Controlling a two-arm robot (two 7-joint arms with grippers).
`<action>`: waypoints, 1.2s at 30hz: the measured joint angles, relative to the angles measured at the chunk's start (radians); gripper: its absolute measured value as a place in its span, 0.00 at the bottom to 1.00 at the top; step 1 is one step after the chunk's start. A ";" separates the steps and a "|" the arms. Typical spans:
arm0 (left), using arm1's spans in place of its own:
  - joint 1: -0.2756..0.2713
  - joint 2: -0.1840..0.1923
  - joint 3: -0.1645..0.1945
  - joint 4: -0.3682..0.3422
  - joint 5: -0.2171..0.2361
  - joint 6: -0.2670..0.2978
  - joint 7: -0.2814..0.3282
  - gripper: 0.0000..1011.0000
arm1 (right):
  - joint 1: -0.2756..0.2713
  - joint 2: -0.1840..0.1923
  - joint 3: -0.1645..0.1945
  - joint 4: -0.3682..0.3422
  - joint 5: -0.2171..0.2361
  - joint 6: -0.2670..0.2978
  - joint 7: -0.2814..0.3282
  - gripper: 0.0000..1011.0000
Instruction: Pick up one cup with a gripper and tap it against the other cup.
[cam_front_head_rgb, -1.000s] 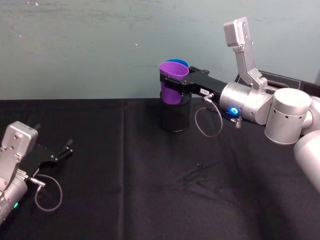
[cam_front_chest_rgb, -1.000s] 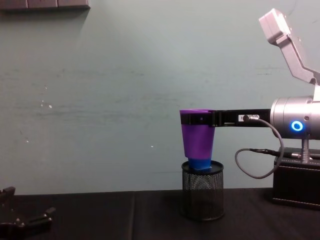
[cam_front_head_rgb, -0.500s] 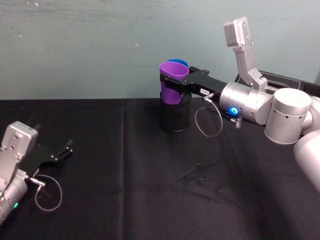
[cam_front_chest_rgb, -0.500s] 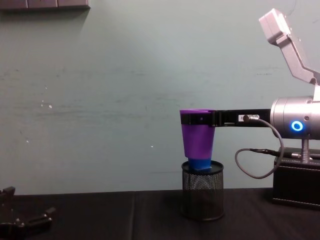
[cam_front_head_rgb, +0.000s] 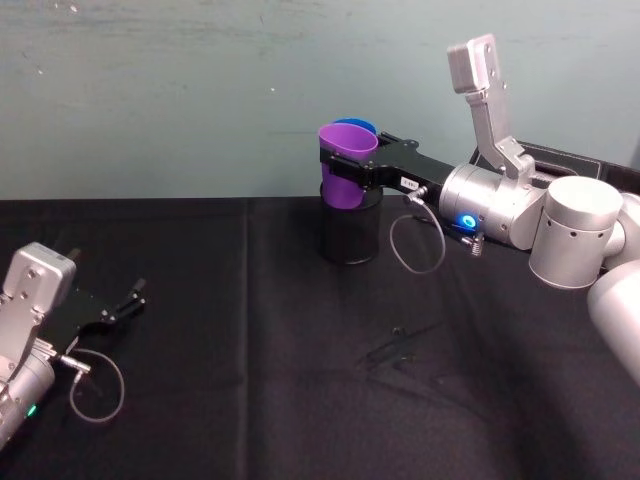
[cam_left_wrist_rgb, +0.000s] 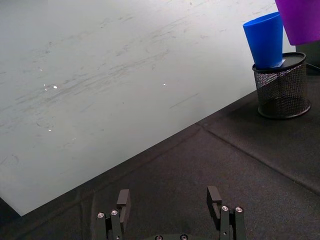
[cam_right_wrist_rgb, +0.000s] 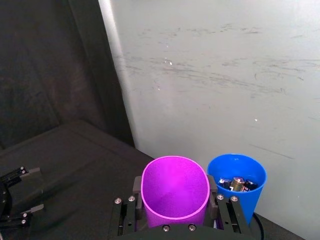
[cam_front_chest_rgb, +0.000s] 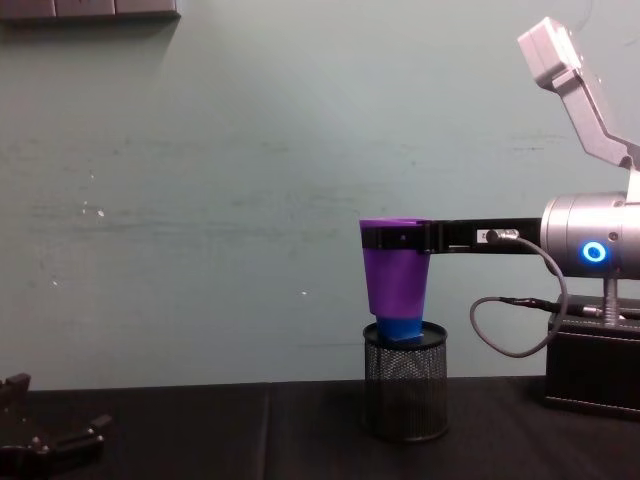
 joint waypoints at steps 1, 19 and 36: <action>0.000 0.000 0.000 0.000 0.000 0.000 0.000 0.99 | 0.000 0.000 0.000 0.000 0.000 0.000 0.000 0.71; 0.000 0.000 0.000 0.000 0.000 0.000 0.000 0.99 | 0.013 -0.006 0.009 0.024 -0.021 -0.024 0.003 0.71; 0.000 0.000 0.000 0.000 0.000 0.000 0.000 0.99 | 0.048 -0.040 0.016 0.092 -0.047 -0.037 0.001 0.71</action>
